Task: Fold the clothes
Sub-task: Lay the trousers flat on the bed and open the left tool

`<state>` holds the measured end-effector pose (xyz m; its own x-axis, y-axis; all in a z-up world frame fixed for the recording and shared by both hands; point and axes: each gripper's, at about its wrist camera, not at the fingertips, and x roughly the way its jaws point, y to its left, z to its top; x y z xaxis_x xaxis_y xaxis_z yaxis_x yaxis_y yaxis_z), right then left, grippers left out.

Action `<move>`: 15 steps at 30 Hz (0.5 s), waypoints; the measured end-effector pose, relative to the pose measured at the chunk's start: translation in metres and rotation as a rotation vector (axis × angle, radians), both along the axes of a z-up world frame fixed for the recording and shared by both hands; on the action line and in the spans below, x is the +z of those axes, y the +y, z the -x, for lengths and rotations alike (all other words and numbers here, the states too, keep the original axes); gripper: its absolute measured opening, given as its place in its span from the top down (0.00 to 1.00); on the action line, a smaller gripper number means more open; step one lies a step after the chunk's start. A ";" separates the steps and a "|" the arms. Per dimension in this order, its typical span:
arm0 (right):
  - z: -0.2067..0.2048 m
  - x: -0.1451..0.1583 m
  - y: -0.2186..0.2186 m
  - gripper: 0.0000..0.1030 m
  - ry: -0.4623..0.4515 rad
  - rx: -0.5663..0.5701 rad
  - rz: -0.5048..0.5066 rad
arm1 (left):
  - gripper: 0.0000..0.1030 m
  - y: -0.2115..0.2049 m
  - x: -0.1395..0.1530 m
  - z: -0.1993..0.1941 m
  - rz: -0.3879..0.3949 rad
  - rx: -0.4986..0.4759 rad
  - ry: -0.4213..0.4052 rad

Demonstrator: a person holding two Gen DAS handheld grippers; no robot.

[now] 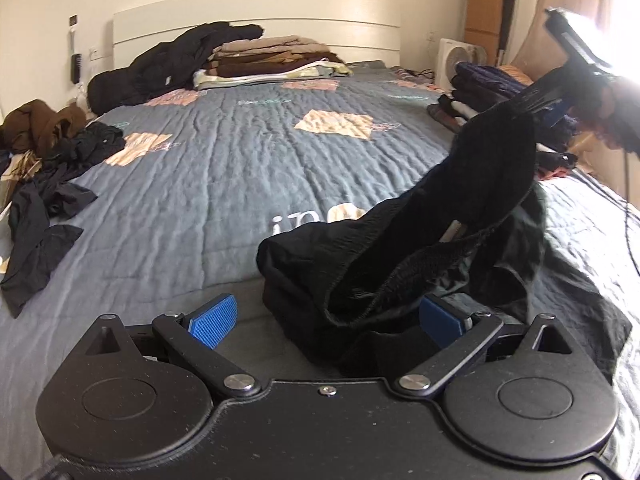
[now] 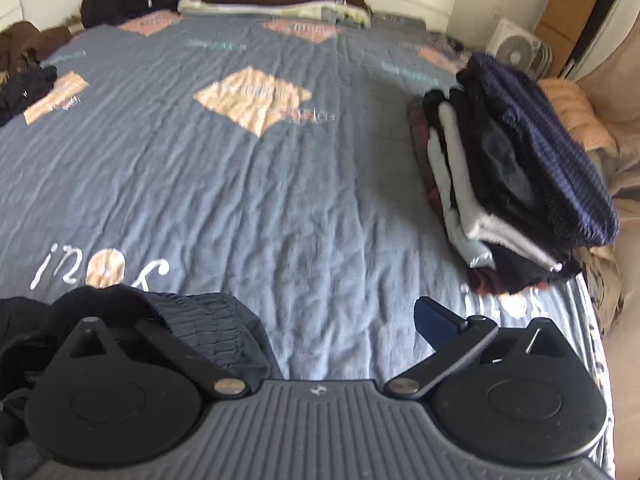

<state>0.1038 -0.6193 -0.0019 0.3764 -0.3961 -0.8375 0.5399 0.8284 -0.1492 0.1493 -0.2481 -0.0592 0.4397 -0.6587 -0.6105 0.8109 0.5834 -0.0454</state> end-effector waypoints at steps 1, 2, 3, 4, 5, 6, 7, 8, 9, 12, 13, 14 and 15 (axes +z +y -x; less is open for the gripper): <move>-0.002 -0.003 -0.002 0.00 0.022 0.014 -0.038 | 0.05 0.000 0.000 0.000 0.004 -0.012 0.009; -0.003 -0.003 0.001 0.00 0.049 0.042 -0.065 | 0.05 -0.001 -0.001 0.000 0.008 -0.024 0.019; -0.004 -0.003 0.003 0.00 0.076 0.070 -0.093 | 0.05 -0.001 -0.001 -0.001 0.007 -0.032 0.028; -0.005 -0.003 0.005 0.00 0.103 0.098 -0.120 | 0.05 -0.003 -0.003 0.000 0.000 -0.037 0.032; -0.006 -0.003 0.007 0.00 0.130 0.126 -0.147 | 0.05 -0.004 -0.004 0.000 -0.007 -0.042 0.035; -0.007 -0.002 0.009 0.00 0.156 0.152 -0.170 | 0.05 -0.005 -0.005 0.001 -0.009 -0.042 0.034; -0.007 0.002 0.009 0.00 0.169 0.154 -0.149 | 0.05 -0.005 -0.005 0.001 -0.009 -0.041 0.032; -0.007 0.007 0.010 0.00 0.179 0.156 -0.129 | 0.05 -0.005 -0.005 0.001 -0.010 -0.041 0.030; -0.004 0.014 0.010 0.00 0.165 0.151 -0.115 | 0.05 -0.006 -0.005 0.001 -0.010 -0.040 0.029; 0.014 0.034 0.021 0.00 0.082 0.177 -0.071 | 0.05 -0.005 -0.006 0.002 -0.014 -0.041 0.016; 0.022 0.039 0.029 0.00 0.051 0.201 -0.052 | 0.05 -0.004 -0.006 0.002 -0.019 -0.044 0.008; 0.032 0.042 0.039 0.00 0.005 0.227 -0.051 | 0.05 -0.003 -0.007 0.002 -0.024 -0.046 0.000; 0.042 0.046 0.049 0.00 -0.042 0.253 -0.052 | 0.05 -0.002 -0.008 0.002 -0.029 -0.048 -0.008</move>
<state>0.0615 -0.5699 0.0438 0.4928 -0.2423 -0.8357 0.3198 0.9437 -0.0850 0.1470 -0.2503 -0.0668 0.4128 -0.6613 -0.6263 0.8385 0.5445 -0.0222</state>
